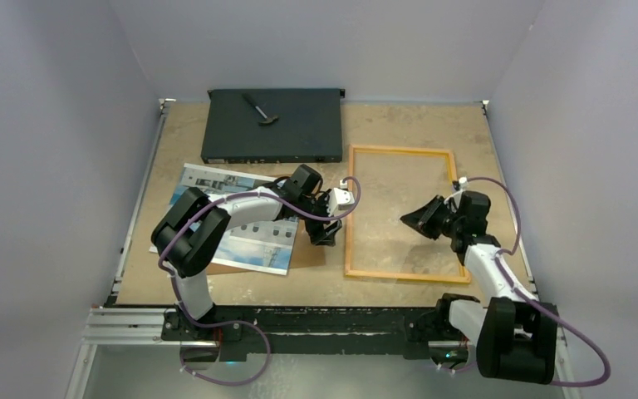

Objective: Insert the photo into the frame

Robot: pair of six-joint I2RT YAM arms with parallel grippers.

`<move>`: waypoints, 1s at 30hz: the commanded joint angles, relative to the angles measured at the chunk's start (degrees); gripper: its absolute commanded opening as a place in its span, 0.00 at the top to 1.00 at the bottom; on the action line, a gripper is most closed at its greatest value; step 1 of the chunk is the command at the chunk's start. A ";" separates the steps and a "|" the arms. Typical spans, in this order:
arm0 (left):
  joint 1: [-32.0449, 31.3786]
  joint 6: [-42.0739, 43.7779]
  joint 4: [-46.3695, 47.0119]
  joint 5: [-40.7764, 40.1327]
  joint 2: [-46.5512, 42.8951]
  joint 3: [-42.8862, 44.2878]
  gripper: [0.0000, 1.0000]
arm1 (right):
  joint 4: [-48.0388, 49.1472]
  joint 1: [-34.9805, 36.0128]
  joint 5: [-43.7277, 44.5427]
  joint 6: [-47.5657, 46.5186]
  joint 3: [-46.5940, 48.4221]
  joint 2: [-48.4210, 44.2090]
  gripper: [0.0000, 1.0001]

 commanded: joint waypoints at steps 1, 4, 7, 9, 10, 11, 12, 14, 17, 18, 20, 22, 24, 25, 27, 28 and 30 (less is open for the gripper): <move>-0.28 -0.81 -1.39 1.19 -1.99 2.16 0.24 | -0.71 0.13 3.36 0.84 6.38 -4.23 0.97; 0.47 -3.64 -3.60 0.74 -3.08 6.35 0.16 | -7.22 0.13 8.12 -1.63 13.62 -5.06 1.00; 2.11 -7.73 -5.29 0.86 -4.01 10.74 0.09 | -16.04 0.13 14.78 -4.88 22.64 -5.20 1.00; 2.96 -10.49 -4.28 -0.21 -4.60 12.03 0.08 | -20.48 0.02 18.58 -6.63 27.70 -5.00 1.00; 3.20 -11.90 -3.29 -1.30 -4.74 12.07 0.08 | -21.88 -0.11 19.47 -7.14 29.51 -5.09 1.00; 3.27 -12.91 -2.34 -2.78 -4.73 11.82 0.07 | -23.16 -0.13 20.52 -7.36 31.17 -5.11 1.00; 3.20 -14.15 -1.02 -4.28 -4.51 11.43 0.07 | -24.32 -0.21 21.43 -7.37 32.54 -5.05 1.00; 3.14 -17.13 1.21 -6.94 -3.22 10.82 0.07 | -26.80 -0.31 23.10 -7.73 35.51 -4.98 1.00; 2.72 -20.71 3.02 -8.78 0.98 10.71 0.08 | -28.81 -0.36 24.22 -8.29 38.97 -5.89 1.00; 2.31 -21.44 3.71 -8.97 2.26 10.85 0.08 | -29.33 -0.39 24.68 -8.41 40.30 -6.32 1.00; 1.33 -21.73 4.97 -9.32 4.70 11.50 0.09 | -30.79 -0.36 26.09 -8.87 42.56 -6.94 1.00; 0.54 -23.70 5.36 -10.26 7.12 13.04 0.09 | -32.94 -0.40 27.98 -9.43 44.93 -7.01 1.00; 0.18 -24.19 5.39 -11.63 9.18 14.83 0.10 | -34.28 -0.45 28.14 -10.16 46.37 -7.17 1.00; 0.15 -24.29 5.31 -11.71 10.06 15.60 0.10 | -34.80 -0.42 28.04 -10.34 46.81 -7.21 1.00; -0.06 -24.37 4.50 -11.77 11.62 17.06 0.12 | -35.27 -0.39 27.92 -10.42 47.07 -7.75 1.00; -0.20 -24.20 4.24 -11.65 12.29 17.62 0.14 | -35.12 -0.46 27.73 -10.50 46.98 -7.98 1.00; -0.56 -23.47 4.39 -11.73 13.22 18.11 0.20 | -35.13 -0.48 27.54 -10.72 46.72 -8.00 1.00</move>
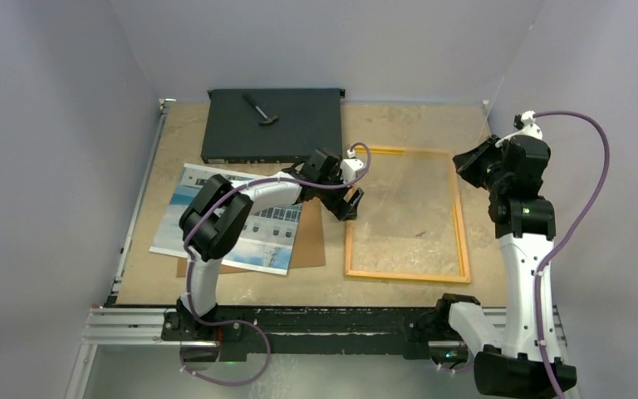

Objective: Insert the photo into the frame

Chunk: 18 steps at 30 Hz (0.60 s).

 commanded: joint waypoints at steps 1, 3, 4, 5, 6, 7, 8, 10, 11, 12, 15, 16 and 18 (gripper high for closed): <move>-0.75 -0.39 0.94 -1.01 2.28 2.86 0.23 | -0.95 -0.34 0.61 -1.49 1.87 -0.99 1.00; -1.22 1.58 1.20 -1.47 2.99 3.02 0.29 | -0.63 -0.35 -0.15 -1.54 1.53 -0.91 1.00; -1.67 3.06 1.13 -2.44 3.29 3.10 0.32 | -0.29 -0.32 -0.69 -1.45 1.15 -0.87 1.00; -1.98 4.35 0.91 -3.66 3.57 3.41 0.34 | -0.13 -0.32 -0.90 -1.44 0.95 -0.91 1.00; -2.27 5.41 0.60 -4.88 4.16 3.90 0.37 | -0.04 -0.31 -0.92 -1.41 0.78 -0.96 1.00; -2.40 6.30 -0.08 -5.81 4.65 4.37 0.40 | 0.02 -0.35 -1.00 -1.39 0.63 -1.05 1.00; -2.38 7.24 -0.59 -6.78 5.17 4.96 0.43 | 0.09 -0.33 -1.08 -1.40 0.57 -1.12 1.00; -2.54 8.76 -1.21 -9.01 5.84 6.01 0.48 | 0.20 -0.33 -1.23 -1.37 0.52 -1.26 1.00; -2.50 9.48 -1.52 -9.65 6.15 6.61 0.50 | 0.27 -0.35 -1.38 -1.42 0.45 -1.30 1.00; -2.52 9.93 -1.48 -10.35 6.42 7.04 0.52 | 0.32 -0.36 -1.55 -1.31 0.32 -1.37 1.00; -2.53 11.53 -1.30 -11.63 7.37 8.82 0.54 | 0.69 -0.36 -2.42 -1.21 -0.12 -1.31 1.00; -2.54 11.93 -1.46 -12.02 7.71 9.59 0.55 | 0.75 -0.35 -2.64 -1.10 -0.28 -1.36 1.00; -2.54 12.86 -1.86 -12.31 8.40 10.93 0.59 | 0.98 -0.30 -3.13 -1.02 -0.81 -1.38 1.00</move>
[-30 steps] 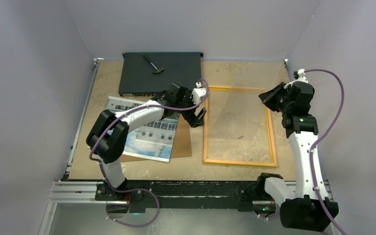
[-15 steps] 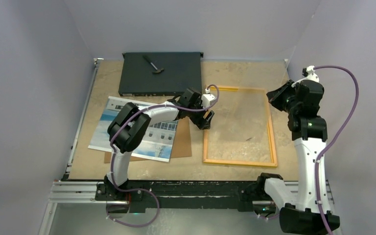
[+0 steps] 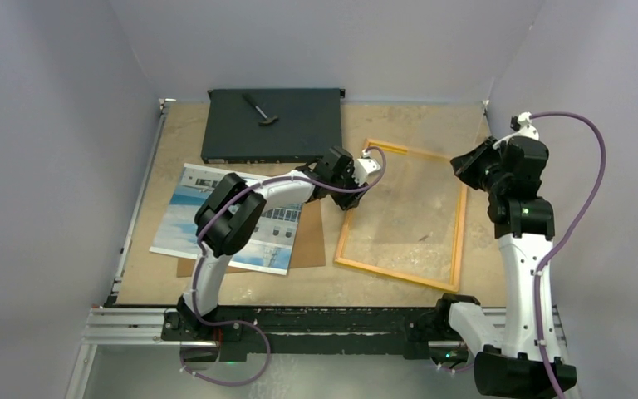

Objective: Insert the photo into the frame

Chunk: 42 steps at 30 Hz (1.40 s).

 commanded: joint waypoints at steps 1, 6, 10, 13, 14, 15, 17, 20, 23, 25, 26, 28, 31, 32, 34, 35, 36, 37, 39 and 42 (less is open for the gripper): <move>0.07 4.56 -1.78 -4.06 2.63 3.73 0.59 | 2.21 -0.34 -2.40 -0.22 -0.75 -0.97 1.00; 0.03 6.36 -2.38 -4.80 3.40 4.36 0.60 | 3.37 -0.36 -3.67 0.38 -3.22 -1.31 1.00; 0.05 8.30 -1.48 -6.86 3.56 3.80 0.63 | 4.83 -0.36 -5.79 1.39 -4.11 -0.98 1.00; 0.07 8.66 -0.76 -7.77 3.47 3.75 0.63 | 5.61 -0.36 -7.73 1.97 -3.67 -0.27 1.00; 0.20 8.75 -0.60 -7.88 3.24 3.79 0.62 | 6.01 -0.31 -8.58 2.14 -3.57 -0.13 1.00; 0.28 8.87 -0.15 -8.00 2.86 3.86 0.61 | 6.44 -0.29 -9.51 2.32 -3.48 0.02 1.00; 0.55 8.67 0.07 -7.54 1.93 4.66 0.52 | 6.82 -0.29 -10.81 2.41 -3.48 0.34 1.00; 0.76 6.07 -1.56 -5.55 -0.20 6.83 0.36 | 7.55 -0.27 -11.04 2.56 -3.43 0.85 1.00; 1.62 3.47 -1.85 -2.75 -4.47 7.18 0.25 | 8.08 -0.28 -11.15 3.09 -2.61 1.56 1.00; 3.02 2.17 -2.86 -1.30 -7.45 7.68 0.21 | 8.45 -0.28 -11.70 3.57 -1.70 2.01 1.00; 4.27 1.15 -3.16 -0.23 -9.04 7.81 0.20 | 8.87 -0.23 -12.69 4.03 -1.38 2.16 1.00; 7.33 -0.77 -3.41 2.53 -12.18 7.72 0.19 | 10.24 -0.27 -17.41 5.66 -1.36 2.56 1.00; 11.86 -1.23 -5.04 5.31 -16.82 7.21 0.16 | 15.77 -0.31 -23.60 11.33 -3.50 2.11 1.00; 12.92 -0.59 -5.53 5.31 -18.17 6.52 0.15 | 17.83 -0.33 -24.87 12.96 -4.84 1.74 1.00; 14.27 1.13 -6.04 4.65 -20.57 3.95 0.14 | 20.08 -0.33 -24.80 15.03 -7.66 1.21 1.00; 14.67 1.73 -6.18 4.53 -21.60 2.50 0.14 | 20.56 -0.33 -23.80 15.38 -9.25 1.00 1.00; 14.84 2.34 -6.50 4.36 -22.41 1.01 0.14 | 20.89 -0.35 -22.73 15.10 -10.85 0.89 1.00; 14.93 2.88 -6.84 4.22 -23.05 -0.42 0.14 | 21.14 -0.30 -21.41 14.41 -12.76 0.88 1.00; 14.97 4.04 -7.37 4.35 -23.89 -3.07 0.14 | 21.92 -0.36 -18.47 13.15 -18.03 1.22 1.00; 14.97 4.80 -7.08 5.04 -24.72 -7.01 0.15 | 24.69 -0.36 -14.43 10.99 -25.06 2.09 1.00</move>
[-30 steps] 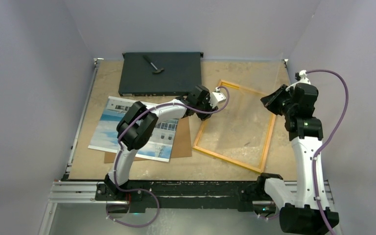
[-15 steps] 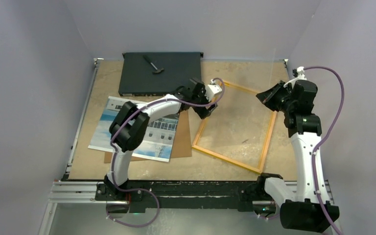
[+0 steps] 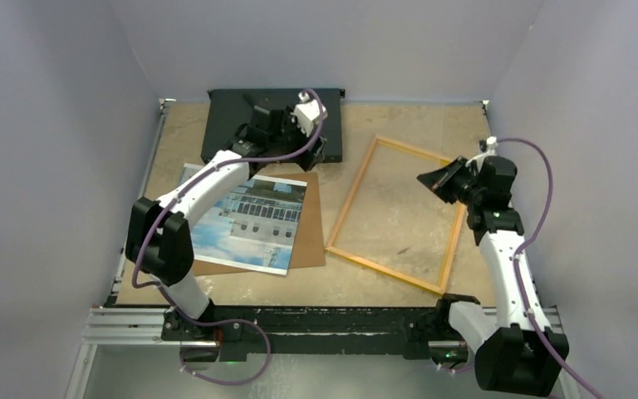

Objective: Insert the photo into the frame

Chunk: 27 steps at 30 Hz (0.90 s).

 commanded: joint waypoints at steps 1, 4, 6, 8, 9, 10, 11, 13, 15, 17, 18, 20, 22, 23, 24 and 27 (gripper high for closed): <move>-0.79 2.38 -2.18 2.27 0.36 -6.19 0.15 | 5.02 -0.31 6.28 -2.20 -8.89 1.33 1.00; -0.80 3.00 -1.95 2.57 0.75 -8.37 0.17 | 4.84 -0.31 9.59 -4.05 -11.60 2.72 1.00; -0.79 3.26 -1.93 2.53 1.07 -8.95 0.18 | 4.08 -0.31 11.66 -4.82 -12.06 2.27 1.00; -0.79 3.21 -1.88 2.99 1.36 -9.18 0.19 | 3.39 -0.29 13.68 -5.38 -12.31 1.16 1.00; -0.73 3.04 -1.86 3.33 1.59 -9.34 0.19 | 3.05 -0.31 14.56 -5.63 -12.47 0.68 1.00; -0.78 2.77 -1.74 3.75 1.86 -9.38 0.19 | 2.57 -0.31 15.44 -5.77 -12.68 0.30 1.00; -0.86 2.40 -1.71 4.29 2.11 -9.36 0.20 | 2.04 -0.31 16.24 -6.06 -12.81 0.02 1.00; -0.92 1.63 -1.61 5.53 2.89 -9.34 0.21 | 1.09 -0.27 17.80 -6.01 -13.56 -1.06 1.00; -1.01 1.05 -1.63 6.58 3.77 -9.32 0.21 | 1.70 -0.31 19.11 -5.55 -15.32 -3.23 1.00; -1.38 1.03 -1.73 7.02 4.62 -9.34 0.22 | 2.56 -0.36 21.64 -5.18 -16.89 -5.80 1.00; -1.58 1.04 -1.83 7.05 5.10 -9.19 0.22 | 3.03 -0.32 22.40 -5.24 -17.42 -6.41 1.00; -1.72 1.07 -2.22 7.28 5.40 -9.07 0.23 | 3.17 -0.27 23.58 -5.76 -17.87 -6.38 1.00; -1.93 1.05 -2.21 7.31 5.47 -9.05 0.23 | 3.39 -0.33 23.92 -6.12 -17.94 -5.49 1.00; -1.95 1.02 -2.15 7.42 5.47 -9.00 0.23 | 3.77 -0.32 23.93 -6.20 -18.19 -5.04 1.00; -2.01 1.04 -2.16 7.47 5.41 -9.03 0.23 | 4.12 -0.31 23.85 -6.35 -18.21 -4.74 1.00; -2.13 1.04 -2.25 7.66 5.52 -8.92 0.23 | 4.74 -0.31 24.39 -6.75 -18.03 -3.72 1.00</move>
